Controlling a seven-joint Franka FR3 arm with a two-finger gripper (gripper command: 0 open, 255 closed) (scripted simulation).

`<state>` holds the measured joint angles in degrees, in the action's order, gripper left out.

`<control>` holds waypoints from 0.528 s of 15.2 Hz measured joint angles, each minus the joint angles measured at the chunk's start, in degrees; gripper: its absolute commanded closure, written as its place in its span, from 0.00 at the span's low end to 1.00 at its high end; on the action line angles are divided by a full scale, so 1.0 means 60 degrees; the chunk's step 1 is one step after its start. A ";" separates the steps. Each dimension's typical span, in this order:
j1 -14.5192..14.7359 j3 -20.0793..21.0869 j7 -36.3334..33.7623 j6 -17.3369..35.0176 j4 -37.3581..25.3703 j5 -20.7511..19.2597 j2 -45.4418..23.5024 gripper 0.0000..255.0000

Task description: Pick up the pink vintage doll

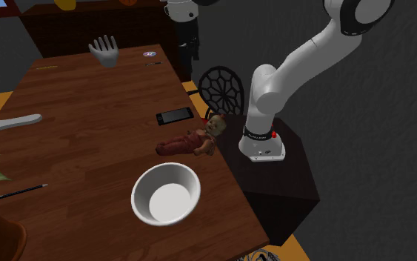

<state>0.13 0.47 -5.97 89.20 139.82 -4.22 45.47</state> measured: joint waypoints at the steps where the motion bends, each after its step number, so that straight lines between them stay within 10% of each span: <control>1: 0.0000 0.0000 0.0000 0.0000 0.0000 0.0000 0.0000 0.00; 8: 0.0809 0.1332 -0.0483 0.1556 0.1005 0.0116 -0.0332 0.00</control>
<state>4.98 8.46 -8.87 98.54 145.85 -3.52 43.47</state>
